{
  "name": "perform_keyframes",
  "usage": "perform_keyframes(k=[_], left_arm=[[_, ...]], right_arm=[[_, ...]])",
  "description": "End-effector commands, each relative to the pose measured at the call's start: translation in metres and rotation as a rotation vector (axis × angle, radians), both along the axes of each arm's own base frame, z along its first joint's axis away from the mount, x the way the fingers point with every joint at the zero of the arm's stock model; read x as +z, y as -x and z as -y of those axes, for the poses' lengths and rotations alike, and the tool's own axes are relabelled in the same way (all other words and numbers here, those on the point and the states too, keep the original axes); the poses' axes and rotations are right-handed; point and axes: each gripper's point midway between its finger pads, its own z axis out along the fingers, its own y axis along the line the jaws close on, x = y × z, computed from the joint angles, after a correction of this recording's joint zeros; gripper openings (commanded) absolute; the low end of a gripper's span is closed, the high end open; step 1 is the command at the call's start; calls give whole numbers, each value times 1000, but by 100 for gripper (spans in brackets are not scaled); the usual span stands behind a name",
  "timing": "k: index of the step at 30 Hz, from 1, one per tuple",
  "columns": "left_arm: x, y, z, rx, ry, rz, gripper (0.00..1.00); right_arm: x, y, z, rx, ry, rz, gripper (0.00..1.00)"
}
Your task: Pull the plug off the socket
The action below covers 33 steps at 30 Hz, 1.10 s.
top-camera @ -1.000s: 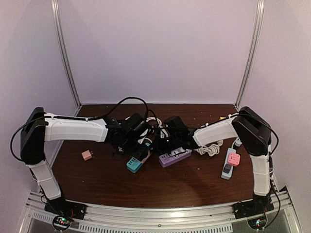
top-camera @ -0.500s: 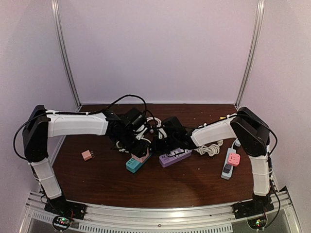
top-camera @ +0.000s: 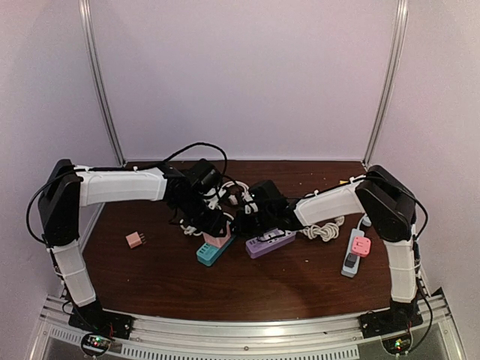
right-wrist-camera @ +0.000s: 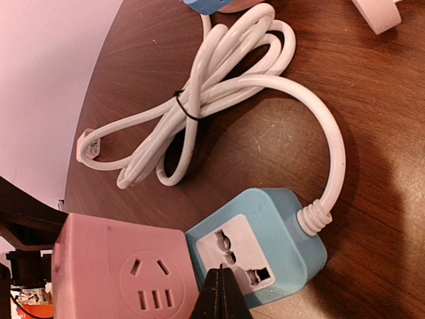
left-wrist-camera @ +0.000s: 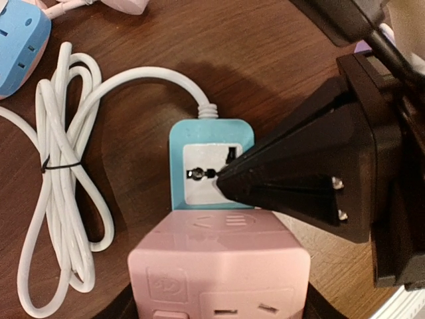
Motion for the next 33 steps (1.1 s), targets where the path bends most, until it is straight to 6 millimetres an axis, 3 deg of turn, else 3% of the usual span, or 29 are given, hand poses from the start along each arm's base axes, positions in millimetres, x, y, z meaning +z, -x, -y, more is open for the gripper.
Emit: perform_keyframes(k=[1,8,15,20,26,33], left_arm=[[35,-30,17,11,101,75,14],[38,-29,17,6,98,62,12],[67,-26,4,53,143,141,13],[77,-23,-14,97,132,178,14],[77,-28,-49,218,105,198,14],[89,-51,-104,435,175,238,16]], right_arm=[[-78,24,42,-24,237,-131,0],[-79,26,46,-27,240,-136,0],[-49,16,39,-23,192,-88,0],[-19,7,32,-10,165,-32,0],[34,-2,26,13,117,82,1],[93,-10,32,8,114,212,18]])
